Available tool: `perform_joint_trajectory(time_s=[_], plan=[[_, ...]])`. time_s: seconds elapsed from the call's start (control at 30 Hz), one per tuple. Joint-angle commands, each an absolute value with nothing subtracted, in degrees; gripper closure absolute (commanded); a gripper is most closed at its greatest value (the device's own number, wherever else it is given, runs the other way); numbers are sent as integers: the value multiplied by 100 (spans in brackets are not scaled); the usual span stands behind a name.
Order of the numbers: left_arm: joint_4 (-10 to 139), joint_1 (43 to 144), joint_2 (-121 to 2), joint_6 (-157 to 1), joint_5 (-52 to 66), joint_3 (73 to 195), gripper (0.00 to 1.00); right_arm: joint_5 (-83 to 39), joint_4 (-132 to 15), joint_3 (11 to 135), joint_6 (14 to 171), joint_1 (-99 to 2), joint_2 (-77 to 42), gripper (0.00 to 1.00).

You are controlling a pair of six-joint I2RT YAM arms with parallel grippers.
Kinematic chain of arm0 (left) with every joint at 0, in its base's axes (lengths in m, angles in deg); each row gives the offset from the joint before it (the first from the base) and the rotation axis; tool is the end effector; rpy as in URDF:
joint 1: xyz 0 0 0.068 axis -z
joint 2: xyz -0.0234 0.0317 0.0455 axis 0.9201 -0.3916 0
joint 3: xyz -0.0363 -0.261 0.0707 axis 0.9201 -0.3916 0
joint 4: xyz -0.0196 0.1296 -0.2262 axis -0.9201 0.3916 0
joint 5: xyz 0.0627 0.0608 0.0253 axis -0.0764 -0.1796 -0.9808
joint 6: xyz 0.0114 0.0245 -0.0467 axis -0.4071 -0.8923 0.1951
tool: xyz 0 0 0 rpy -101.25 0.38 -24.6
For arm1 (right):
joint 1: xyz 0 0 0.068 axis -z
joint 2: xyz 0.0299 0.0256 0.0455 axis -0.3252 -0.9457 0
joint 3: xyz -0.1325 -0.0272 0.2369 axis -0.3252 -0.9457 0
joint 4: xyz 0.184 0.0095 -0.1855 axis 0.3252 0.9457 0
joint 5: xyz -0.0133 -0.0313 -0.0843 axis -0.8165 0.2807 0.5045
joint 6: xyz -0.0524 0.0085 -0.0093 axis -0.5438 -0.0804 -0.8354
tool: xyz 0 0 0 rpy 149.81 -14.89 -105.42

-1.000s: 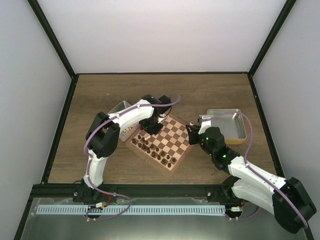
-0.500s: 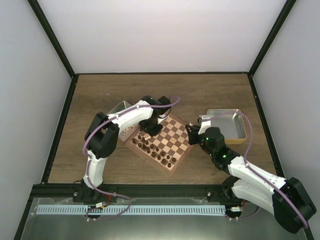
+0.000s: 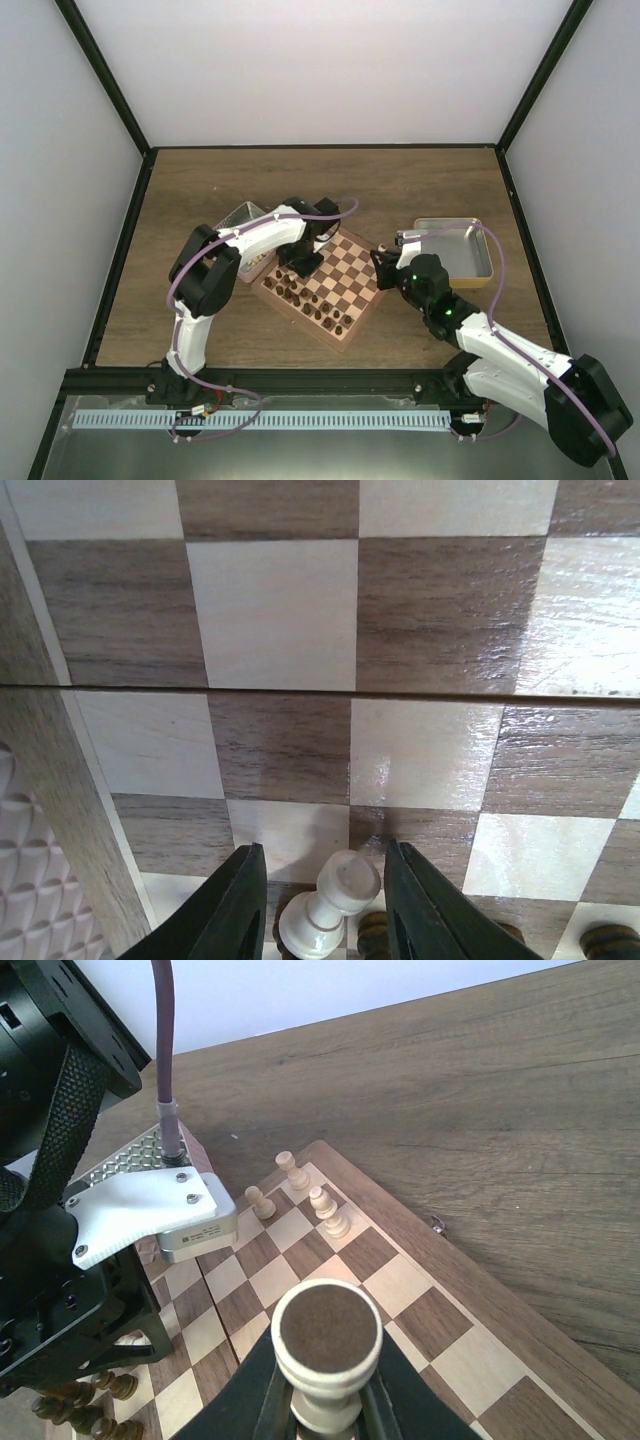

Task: Set up the chess pieces on the board
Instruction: Pick up the chess piece from the chessboard.

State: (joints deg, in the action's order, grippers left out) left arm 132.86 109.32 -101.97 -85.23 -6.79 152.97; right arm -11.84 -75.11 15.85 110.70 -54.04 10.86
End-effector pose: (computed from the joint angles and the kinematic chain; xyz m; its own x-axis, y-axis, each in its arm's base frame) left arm 0.2844 -0.2550 0.1827 -0.7840 0.6190 0.0475 0.6204 0.7783 0.0967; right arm 0.1654 0.1140 0.2006 -0.4626 0.1942 -0.8650 -0.3746 0.8415 0.3893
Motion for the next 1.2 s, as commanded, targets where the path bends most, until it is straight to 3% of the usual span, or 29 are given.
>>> perform_joint_trajectory(time_s=[0.0,0.53,1.17], plan=[[13181,10958,-10126,-8532,-721,15266,66,-1201,-7613,1554,11118,-5414,1083,89],[13092,10957,-10015,-8563,-762,15059,69,-1224,-7606,1569,11150,-5415,1083,89],[12558,10937,-9679,-8554,-804,14835,89,-1297,-7634,1607,11182,-5413,986,89]])
